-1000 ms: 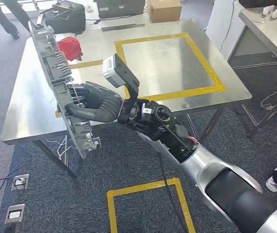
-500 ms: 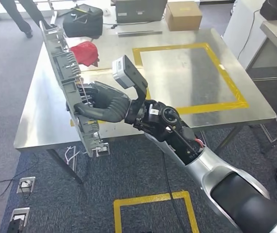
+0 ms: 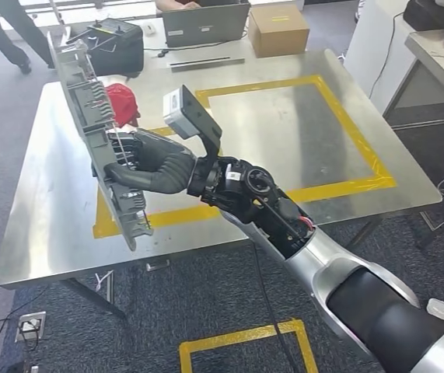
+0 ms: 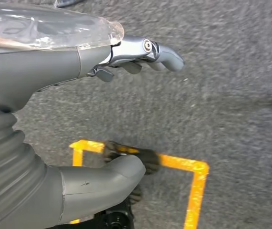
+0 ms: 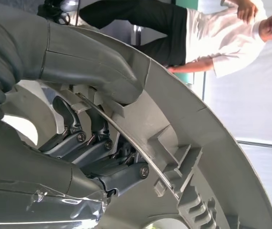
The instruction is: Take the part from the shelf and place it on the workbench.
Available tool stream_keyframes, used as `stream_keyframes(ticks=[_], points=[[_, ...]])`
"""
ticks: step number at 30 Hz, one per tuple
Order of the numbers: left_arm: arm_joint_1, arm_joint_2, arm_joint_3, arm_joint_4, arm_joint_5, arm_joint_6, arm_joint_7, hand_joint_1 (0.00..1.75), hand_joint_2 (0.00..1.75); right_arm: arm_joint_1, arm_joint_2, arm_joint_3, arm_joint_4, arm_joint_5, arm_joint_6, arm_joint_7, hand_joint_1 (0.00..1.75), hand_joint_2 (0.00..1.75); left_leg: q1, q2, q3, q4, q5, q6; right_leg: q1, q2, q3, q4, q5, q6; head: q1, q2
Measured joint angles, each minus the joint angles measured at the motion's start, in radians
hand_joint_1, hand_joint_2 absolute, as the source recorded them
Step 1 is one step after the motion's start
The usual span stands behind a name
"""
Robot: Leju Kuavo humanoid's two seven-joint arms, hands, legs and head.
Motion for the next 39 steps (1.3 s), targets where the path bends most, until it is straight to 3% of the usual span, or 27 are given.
stream_keyframes(ticks=[1, 2, 5, 7, 9, 11, 12, 13, 15, 16, 17, 19, 21, 24, 26, 27, 30, 31, 32, 34, 39], points=[[0.000, 0.001, 0.000, 0.000, 0.000, 0.000, 0.000, 0.00, 1.75, -0.001, 0.001, 0.000, 0.001, 0.000, 0.000, -0.001, 1.75, 1.75, -0.001, 0.002, 0.008, -0.035, 0.041, 0.006, 0.002, 0.001, 0.008, 0.000, -0.014, 0.006, -0.003, 0.000], [0.000, 0.001, 0.000, 0.000, -0.001, 0.000, 0.001, 0.00, 1.75, -0.002, 0.001, 0.000, 0.003, 0.000, -0.001, -0.001, 1.75, 1.75, -0.002, 0.002, 0.012, -0.051, 0.058, 0.014, 0.004, 0.002, 0.015, 0.004, -0.022, 0.012, -0.004, 0.000], [-0.004, 0.000, 0.000, 0.000, -0.004, -0.001, 0.001, 0.00, 1.75, -0.006, 0.002, -0.001, 0.004, 0.001, -0.001, -0.004, 1.75, 1.75, -0.001, -0.001, 0.033, -0.049, 0.042, 0.040, 0.003, 0.000, 0.009, 0.046, -0.029, 0.027, 0.003, 0.000], [-0.005, -0.001, 0.000, 0.000, -0.005, -0.001, 0.001, 0.00, 1.75, -0.006, 0.002, -0.001, 0.005, 0.001, 0.000, -0.005, 1.75, 1.75, -0.002, -0.002, 0.052, -0.049, 0.028, 0.051, -0.001, -0.004, -0.047, 0.146, -0.050, 0.035, 0.012, 0.000], [-0.005, -0.001, 0.000, 0.000, -0.005, -0.001, 0.002, 0.00, 1.75, -0.002, 0.002, -0.001, 0.007, 0.001, -0.001, -0.007, 1.75, 1.75, -0.004, -0.003, 0.072, -0.049, 0.010, 0.057, -0.004, -0.004, -0.126, 0.267, -0.105, 0.042, 0.020, 0.000], [-0.004, -0.001, 0.000, 0.000, -0.005, -0.001, 0.002, 0.00, 1.75, 0.003, 0.002, -0.001, 0.010, 0.001, -0.001, -0.007, 1.75, 1.75, -0.006, -0.005, 0.097, -0.049, -0.011, 0.057, -0.005, -0.005, -0.177, 0.302, -0.146, 0.043, 0.026, 0.000], [-0.004, -0.001, 0.000, 0.000, -0.005, -0.001, 0.002, 0.00, 1.75, 0.005, 0.002, -0.001, 0.012, 0.001, -0.001, -0.007, 1.75, 1.75, -0.007, -0.007, 0.112, -0.049, -0.022, 0.057, -0.004, -0.005, -0.183, 0.274, -0.136, 0.041, 0.030, 0.000], [-0.004, -0.001, 0.000, 0.000, -0.005, -0.001, 0.002, 0.00, 1.75, 0.005, 0.002, -0.001, 0.013, 0.001, 0.000, -0.006, 1.75, 1.75, -0.007, -0.008, 0.128, -0.049, -0.035, 0.055, -0.003, -0.005, -0.177, 0.219, -0.096, 0.036, 0.035, 0.000], [-0.004, -0.003, 0.000, 0.000, -0.005, -0.001, 0.002, 0.00, 1.75, 0.005, 0.000, -0.002, 0.016, 0.001, 0.000, -0.007, 1.75, 1.75, -0.009, -0.009, 0.154, -0.050, -0.056, 0.051, 0.002, -0.005, -0.163, 0.089, 0.033, 0.022, 0.041, 0.000], [-0.005, -0.004, 0.000, 0.000, -0.005, -0.001, 0.003, 0.00, 1.75, 0.004, 0.000, -0.002, 0.017, 0.002, 0.000, -0.008, 1.75, 1.75, -0.010, -0.010, 0.161, -0.051, -0.065, 0.046, 0.006, -0.004, -0.155, 0.045, 0.082, 0.015, 0.042, 0.000], [-0.005, -0.005, 0.000, 0.000, -0.005, -0.001, 0.004, 0.00, 1.75, 0.004, -0.001, -0.003, 0.018, 0.002, 0.000, -0.008, 1.75, 1.75, -0.009, -0.010, 0.166, -0.052, -0.069, 0.041, 0.009, -0.004, -0.152, 0.022, 0.105, 0.009, 0.041, 0.000], [-0.007, -0.005, 0.000, 0.000, -0.005, -0.001, 0.004, 0.00, 1.75, 0.003, -0.001, -0.004, 0.017, 0.002, 0.001, -0.008, 1.75, 1.75, -0.008, -0.009, 0.171, -0.051, -0.074, 0.031, 0.010, -0.003, -0.133, 0.010, 0.102, 0.000, 0.042, 0.000], [-0.011, -0.007, 0.000, 0.000, -0.006, -0.002, 0.004, 0.00, 1.75, 0.000, 0.000, -0.006, 0.016, 0.002, 0.000, -0.009, 1.75, 1.75, -0.006, -0.008, 0.150, -0.004, -0.074, 0.021, 0.006, -0.003, -0.108, -0.006, 0.100, -0.008, 0.039, 0.000], [-0.011, -0.005, 0.000, 0.000, -0.007, 0.000, 0.004, 0.00, 1.75, -0.002, 0.000, -0.008, 0.016, 0.002, -0.001, -0.009, 1.75, 1.75, -0.003, -0.007, 0.030, 0.179, -0.118, 0.006, 0.003, -0.004, -0.083, -0.016, 0.089, -0.017, 0.026, 0.000], [-0.008, -0.004, 0.000, 0.000, -0.011, 0.006, 0.004, 0.00, 1.75, 0.003, 0.000, -0.008, 0.017, 0.002, -0.003, -0.007, 1.75, 1.75, -0.001, -0.007, -0.036, 0.233, -0.149, 0.000, 0.003, -0.001, -0.070, -0.015, 0.076, -0.018, 0.019, 0.000], [-0.008, -0.004, 0.000, 0.000, -0.014, 0.010, 0.004, 0.00, 1.75, 0.004, 0.000, -0.008, 0.018, 0.002, -0.005, -0.006, 1.75, 1.75, 0.000, -0.007, -0.044, 0.211, -0.135, -0.001, 0.002, 0.001, -0.063, -0.014, 0.068, -0.016, 0.016, 0.000], [-0.010, -0.004, 0.000, 0.000, -0.018, 0.019, 0.004, 0.00, 1.75, 0.004, 0.000, -0.008, 0.018, 0.002, -0.010, -0.004, 1.75, 1.75, 0.001, -0.006, 0.003, 0.015, 0.008, 0.002, 0.002, 0.004, -0.041, -0.004, 0.041, -0.006, 0.006, 0.000], [-0.010, -0.003, 0.000, 0.000, -0.019, 0.021, 0.004, 0.00, 1.75, 0.002, 0.000, -0.009, 0.018, 0.002, -0.011, -0.004, 1.75, 1.75, 0.000, -0.005, 0.017, -0.031, 0.037, 0.007, 0.003, 0.005, -0.040, 0.001, 0.032, 0.000, 0.003, 0.000], [-0.010, -0.003, 0.000, 0.000, -0.020, 0.022, 0.004, 0.00, 1.75, 0.002, -0.001, -0.010, 0.018, 0.002, -0.012, -0.003, 1.75, 1.75, -0.002, -0.005, 0.022, -0.051, 0.049, 0.014, 0.004, 0.006, -0.041, 0.005, 0.024, 0.006, 0.001, 0.000], [-0.011, -0.004, 0.000, 0.000, -0.023, 0.023, 0.004, 0.00, 1.75, 0.002, -0.001, -0.012, 0.018, 0.002, -0.013, 0.000, 1.75, 1.75, -0.005, -0.006, 0.022, -0.047, 0.047, 0.025, 0.006, 0.007, -0.042, 0.008, 0.013, 0.012, 0.001, 0.000], [-0.013, -0.007, -0.002, 0.000, -0.027, 0.024, 0.004, 0.00, 1.75, 0.002, -0.002, -0.015, 0.015, 0.001, -0.019, 0.008, 1.75, 1.75, -0.007, -0.010, 0.023, -0.047, 0.046, 0.031, 0.005, 0.004, -0.033, 0.002, 0.007, 0.004, 0.014, 0.000]])
